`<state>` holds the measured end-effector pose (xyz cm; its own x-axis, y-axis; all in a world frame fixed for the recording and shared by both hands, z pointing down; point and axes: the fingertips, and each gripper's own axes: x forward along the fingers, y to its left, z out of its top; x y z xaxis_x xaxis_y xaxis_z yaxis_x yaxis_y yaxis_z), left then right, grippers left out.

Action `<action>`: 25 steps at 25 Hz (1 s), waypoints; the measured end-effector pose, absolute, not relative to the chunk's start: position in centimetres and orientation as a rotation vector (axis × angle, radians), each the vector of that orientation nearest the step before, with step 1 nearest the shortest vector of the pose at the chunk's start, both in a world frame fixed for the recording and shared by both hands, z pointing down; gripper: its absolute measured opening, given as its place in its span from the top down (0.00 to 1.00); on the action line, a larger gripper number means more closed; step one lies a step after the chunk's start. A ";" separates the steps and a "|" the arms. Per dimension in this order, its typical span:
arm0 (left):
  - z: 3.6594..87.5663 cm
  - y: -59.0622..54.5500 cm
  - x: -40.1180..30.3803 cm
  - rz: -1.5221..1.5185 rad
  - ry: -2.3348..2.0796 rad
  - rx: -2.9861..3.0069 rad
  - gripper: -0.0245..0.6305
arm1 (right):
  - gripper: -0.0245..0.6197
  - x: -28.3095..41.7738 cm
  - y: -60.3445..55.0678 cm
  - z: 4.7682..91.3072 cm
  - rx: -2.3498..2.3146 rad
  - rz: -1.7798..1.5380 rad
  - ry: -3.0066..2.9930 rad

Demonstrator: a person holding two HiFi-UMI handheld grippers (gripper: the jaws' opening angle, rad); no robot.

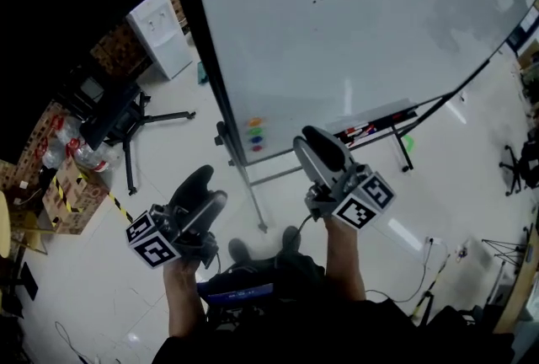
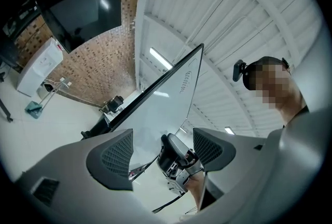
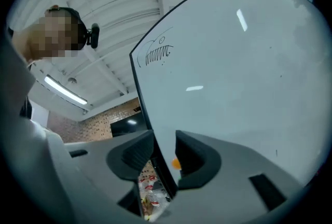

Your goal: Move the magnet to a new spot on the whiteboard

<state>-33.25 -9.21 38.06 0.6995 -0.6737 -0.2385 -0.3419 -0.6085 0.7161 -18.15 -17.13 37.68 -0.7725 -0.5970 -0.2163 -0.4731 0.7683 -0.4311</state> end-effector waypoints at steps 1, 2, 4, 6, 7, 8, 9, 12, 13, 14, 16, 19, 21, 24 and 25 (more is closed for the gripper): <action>38.1 -9.2 -32.8 -0.663 -0.788 2.246 0.42 | 0.71 -17.9 -17.1 37.5 -0.788 -0.512 2.627; 38.2 -9.1 -32.4 -0.667 -0.808 2.240 0.42 | 0.71 -17.6 -17.1 37.4 -0.759 -0.515 2.633; 38.4 -8.8 -31.5 -0.674 -0.854 2.225 0.42 | 0.71 -17.0 -17.2 37.4 -0.703 -0.529 2.646; 38.8 -8.4 -30.6 -0.675 -0.900 2.208 0.42 | 0.71 -16.5 -17.3 37.6 -0.649 -0.553 2.652; 39.1 -8.1 -30.1 -0.674 -0.918 2.199 0.42 | 0.71 -16.3 -17.4 37.7 -0.626 -0.566 2.654; 39.3 -7.7 -29.7 -0.674 -0.933 2.190 0.42 | 0.71 -16.1 -17.4 37.9 -0.606 -0.578 2.657; 39.5 -7.3 -29.3 -0.674 -0.944 2.182 0.42 | 0.71 -16.0 -17.2 37.9 -0.588 -0.587 2.659; 39.3 -6.1 -28.8 -0.677 -0.966 2.178 0.42 | 0.71 -16.1 -16.2 37.8 -0.543 -0.595 2.659; 39.0 -5.6 -28.8 -0.681 -0.968 2.185 0.42 | 0.71 -16.2 -15.6 37.7 -0.534 -0.593 2.659; 38.7 -5.1 -28.7 -0.684 -0.967 2.195 0.42 | 0.71 -16.2 -14.9 37.5 -0.528 -0.588 2.660; 38.1 -4.1 -28.6 -0.690 -0.952 2.217 0.42 | 0.71 -16.2 -13.4 37.1 -0.531 -0.571 2.663; 37.7 -2.2 -28.8 -0.704 -0.918 2.233 0.42 | 0.71 -16.2 -11.2 36.6 -0.563 -0.547 2.665; 37.9 -0.7 -29.4 -0.716 -0.898 2.229 0.42 | 0.71 -16.4 -9.4 36.4 -0.589 -0.545 2.661; 38.0 1.8 -30.5 -0.739 -0.873 2.221 0.42 | 0.71 -17.0 -6.4 36.2 -0.618 -0.543 2.664; 38.1 2.6 -30.8 -0.745 -0.864 2.221 0.42 | 0.71 -17.2 -5.5 36.2 -0.627 -0.542 2.667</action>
